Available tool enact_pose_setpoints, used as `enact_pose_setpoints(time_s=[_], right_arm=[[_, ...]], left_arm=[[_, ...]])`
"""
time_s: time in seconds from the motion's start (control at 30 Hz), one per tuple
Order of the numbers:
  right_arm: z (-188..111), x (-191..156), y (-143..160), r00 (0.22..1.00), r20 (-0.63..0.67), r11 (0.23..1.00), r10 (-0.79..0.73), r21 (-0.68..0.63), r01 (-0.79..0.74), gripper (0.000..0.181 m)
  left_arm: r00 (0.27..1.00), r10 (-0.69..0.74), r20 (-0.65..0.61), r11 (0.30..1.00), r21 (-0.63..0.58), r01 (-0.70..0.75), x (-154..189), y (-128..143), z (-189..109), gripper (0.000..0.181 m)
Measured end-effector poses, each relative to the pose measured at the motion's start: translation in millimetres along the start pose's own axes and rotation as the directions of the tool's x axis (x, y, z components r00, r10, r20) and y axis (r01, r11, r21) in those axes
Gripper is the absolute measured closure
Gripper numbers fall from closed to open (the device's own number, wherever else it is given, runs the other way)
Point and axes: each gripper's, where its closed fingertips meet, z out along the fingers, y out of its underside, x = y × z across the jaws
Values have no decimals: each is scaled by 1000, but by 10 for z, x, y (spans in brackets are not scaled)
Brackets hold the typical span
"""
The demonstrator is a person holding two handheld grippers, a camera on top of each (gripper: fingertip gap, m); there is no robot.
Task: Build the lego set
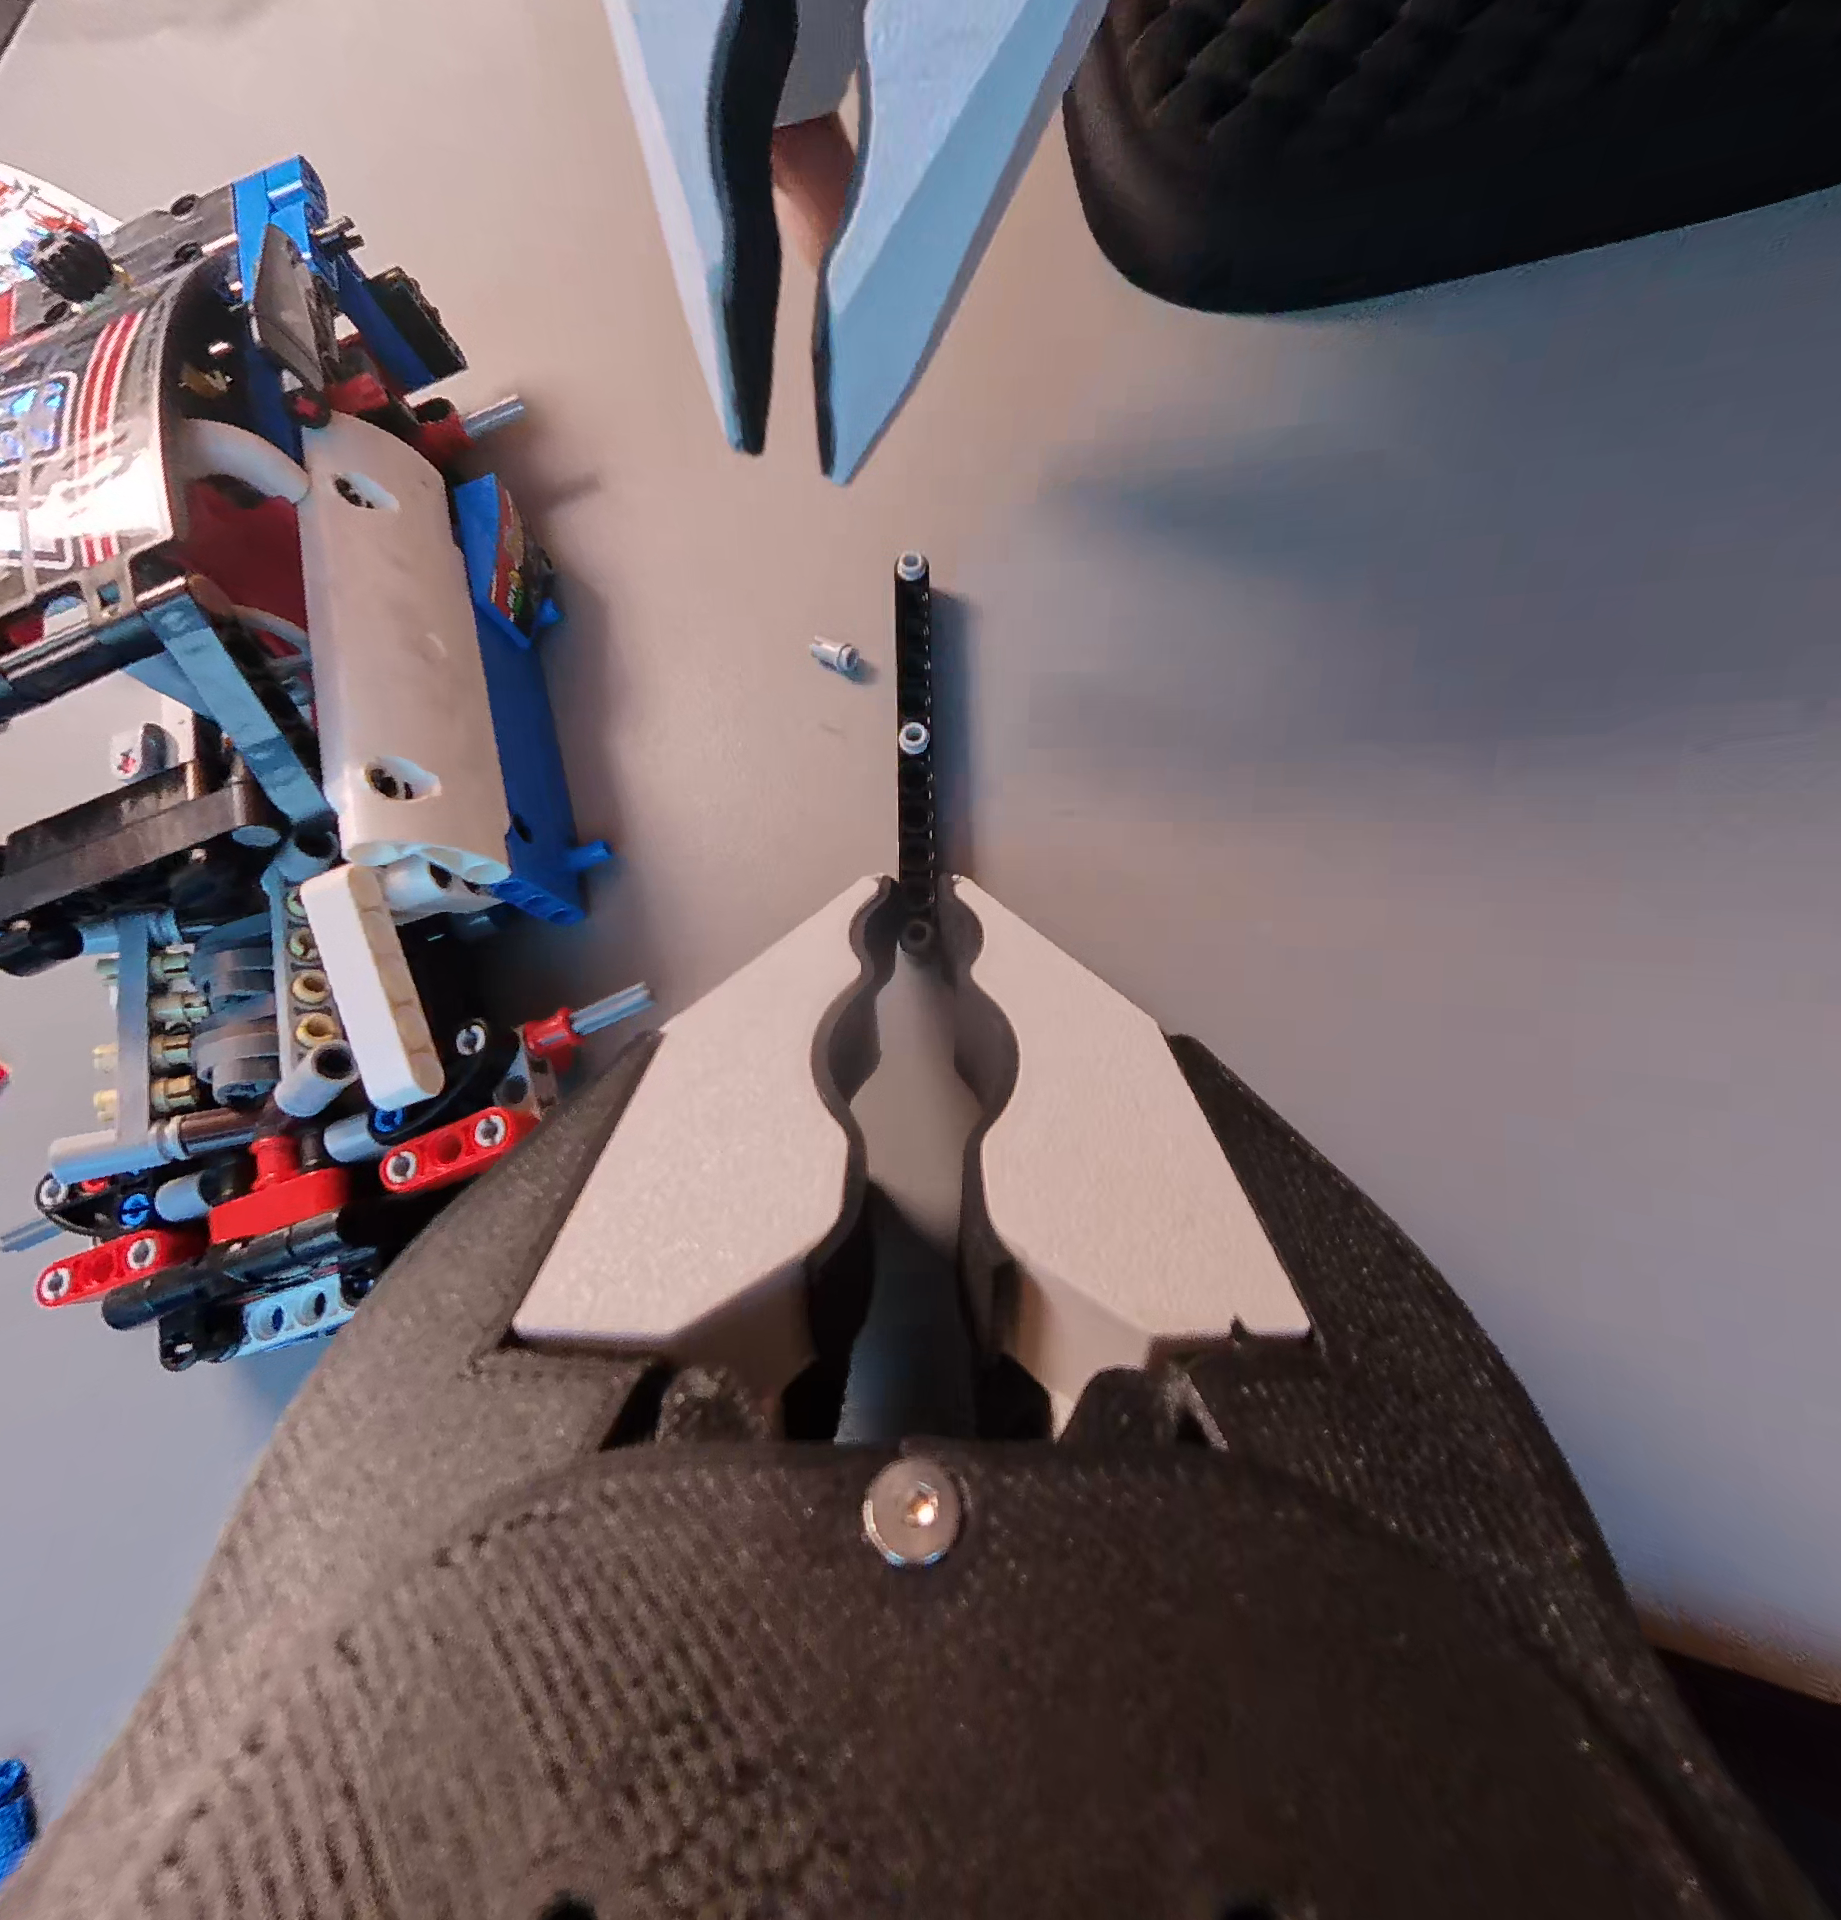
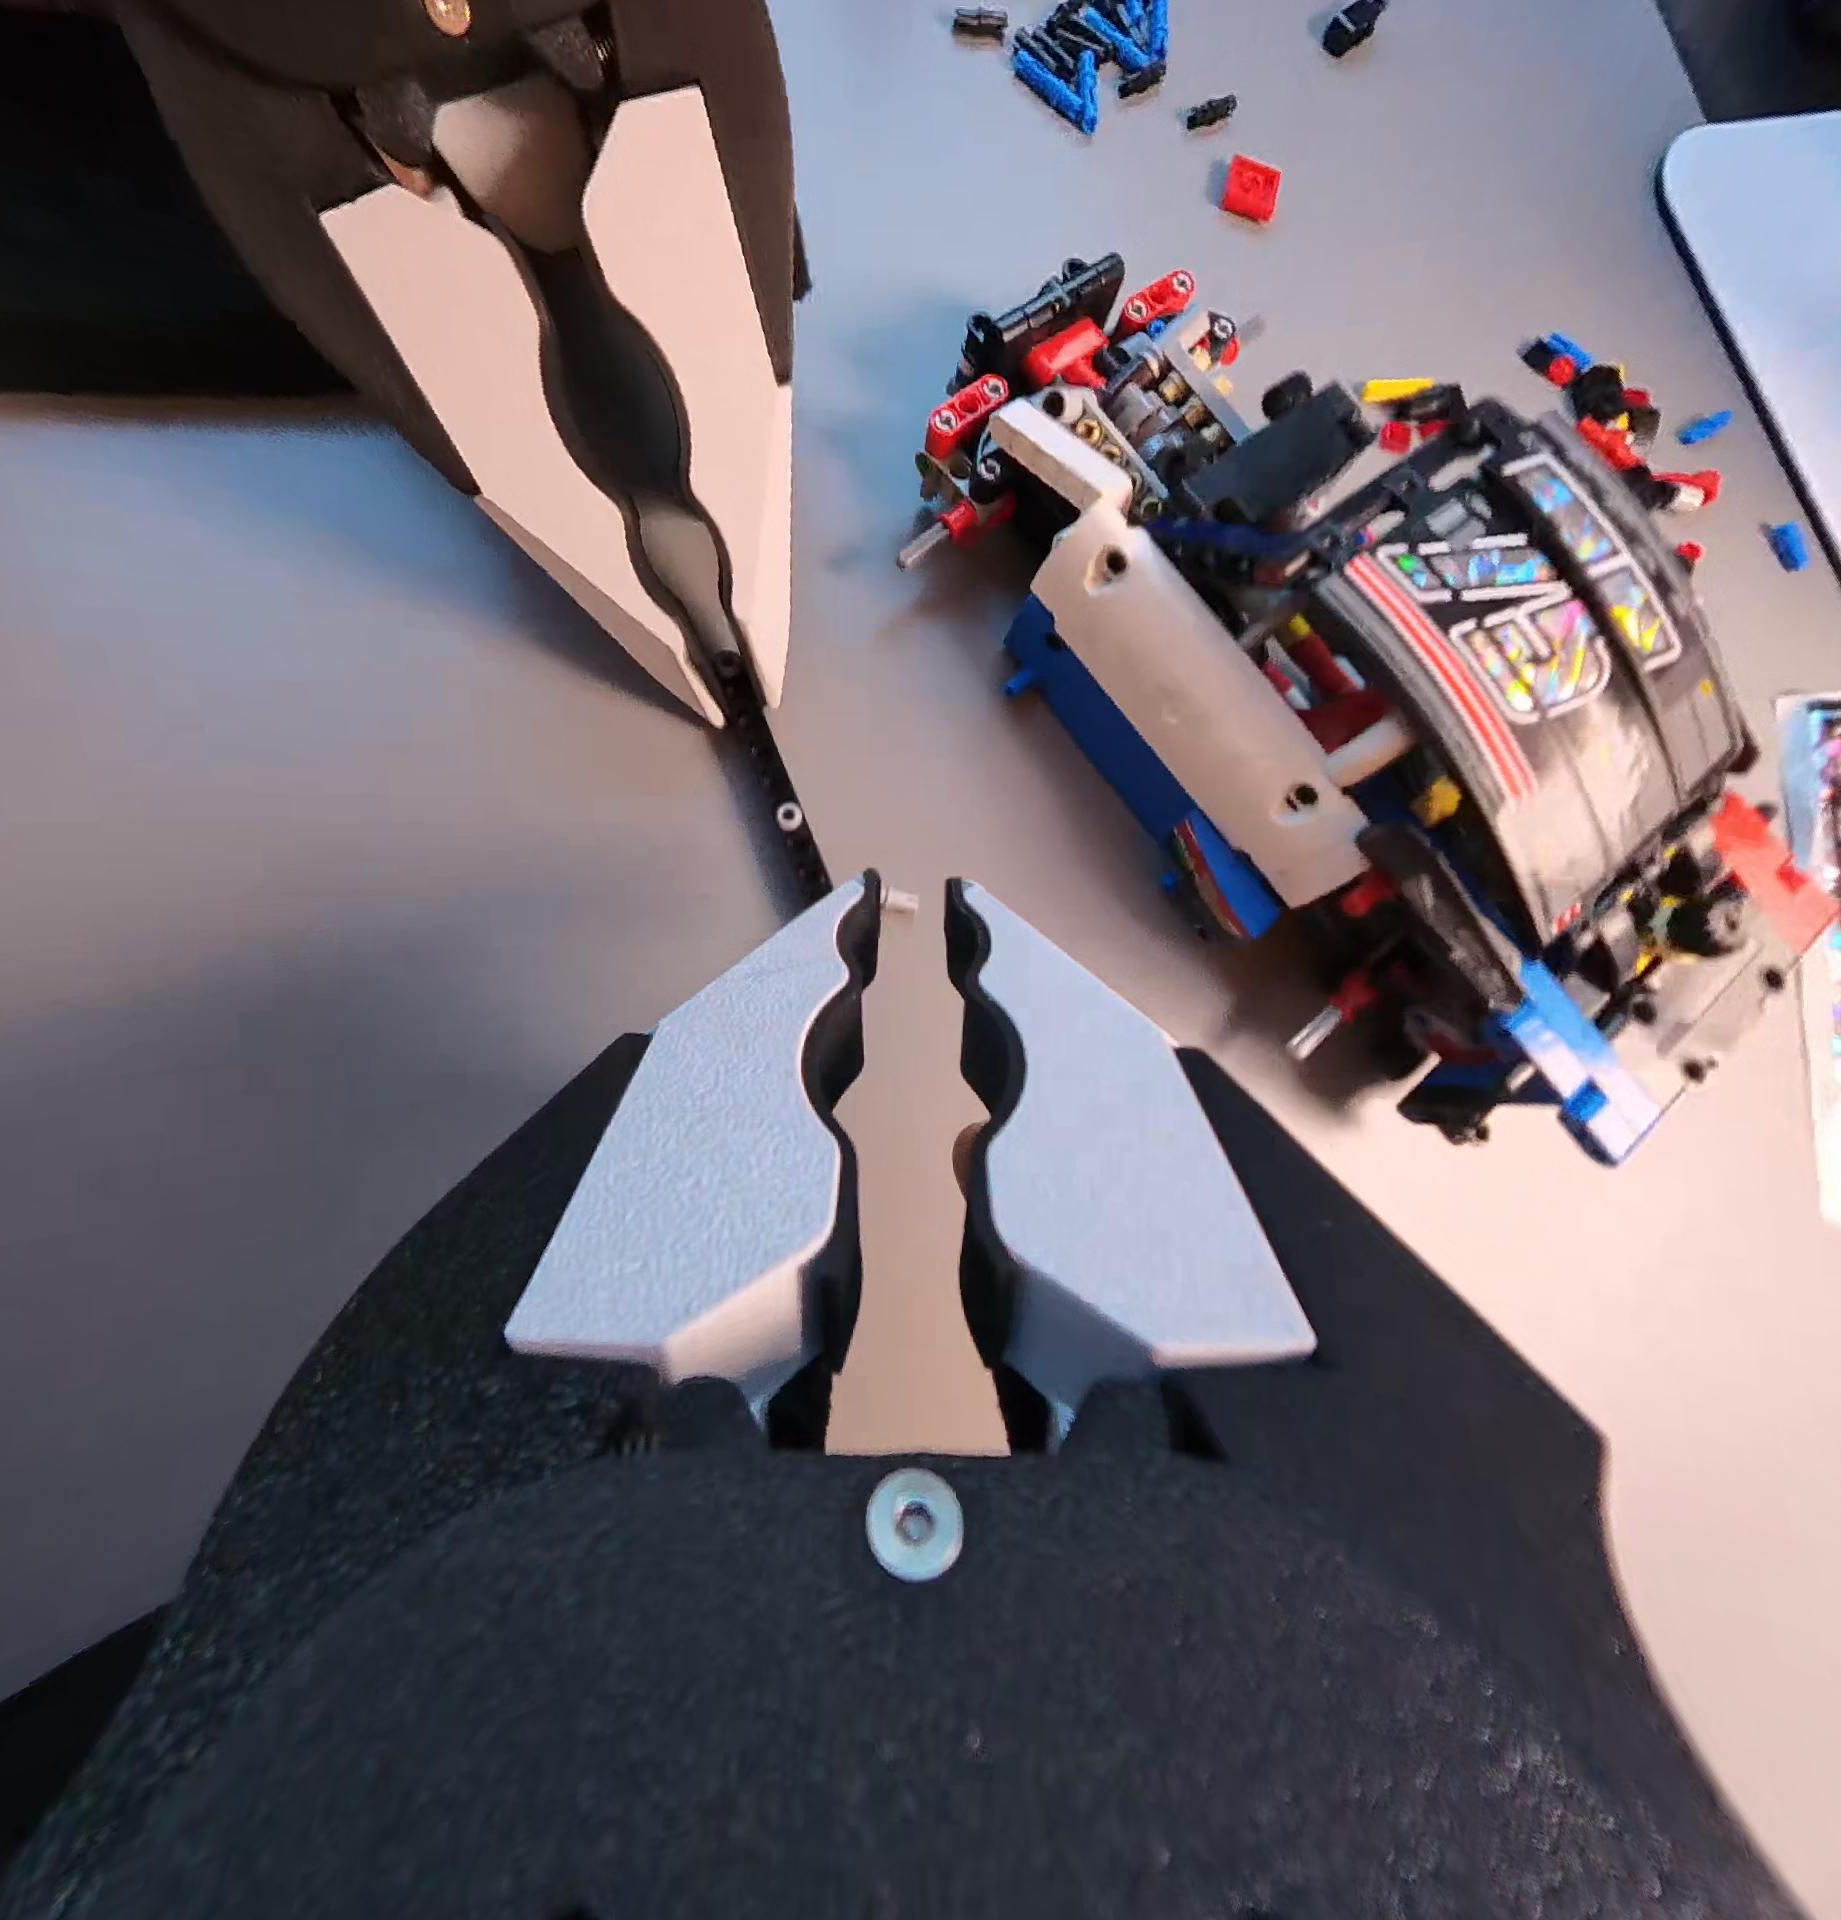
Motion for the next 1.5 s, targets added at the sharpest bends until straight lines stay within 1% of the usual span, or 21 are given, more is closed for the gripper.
enact_pose_setpoints(time_s=[0.03, 0.1, 0.17, 0.3, 0.4, 0.5, 0.67, 0.8, 0.9, 1.1, 1.23, 1.4, 1.5], right_arm=[[-15, -18, 59, 1000, 10, 1000, 15, 4, -15, 171], [-21, -82, 144, 999, 33, 1000, 26, 10, -27, 172], [-1, -181, 145, 998, 55, 999, 11, 32, -13, 175], [113, -284, 149, 999, 37, 999, -36, 20, 36, 179], [188, -263, 149, 999, 10, 999, -31, 29, 30, 181], [229, -202, 220, 1000, -9, 1000, -17, -3, 17, 181], [237, -191, 214, 1000, 9, 1000, 3, 9, -3, 181], [236, -212, 122, 999, 30, 999, 11, 50, -13, 181], [280, -221, 164, 999, 40, 1000, 7, 24, -8, 181], [272, -236, 75, 998, 59, 999, 8, 48, -11, 181], [328, -235, 118, 998, 58, 1000, -12, 8, 12, 181], [334, -273, 26, 997, 78, 999, -12, 36, 9, 181], [377, -263, 58, 997, 67, 999, -35, 9, 34, 181]], left_arm=[[1000, 5, 5, 1000, 2, -5, -3, 2, -2, 175], [1000, 10, 10, 1000, 4, -10, -8, 3, -5, 175], [1000, 7, 11, 1000, 4, -7, -11, 4, -4, 175], [1000, 4, 13, 1000, 6, -5, -17, 5, -4, 175], [1000, 5, 13, 1000, 7, -5, -17, 6, -4, 175], [1000, -3, 11, 1000, 7, 3, -20, 7, -3, 174], [1000, -7, 9, 1000, 7, 7, -23, 7, -1, 174], [1000, -12, 7, 1000, 7, 12, -25, 7, -1, 175], [1000, -13, 7, 1000, 7, 13, -27, 8, -1, 174], [1000, -17, 5, 1000, 8, 17, -29, 8, 1, 175], [1000, -15, 7, 1000, 7, 15, -28, 7, 1, 174], [1000, -14, 8, 1000, 7, 14, -29, 7, 1, 174], [1000, -14, 9, 1000, 7, 14, -29, 6, 1, 174]])
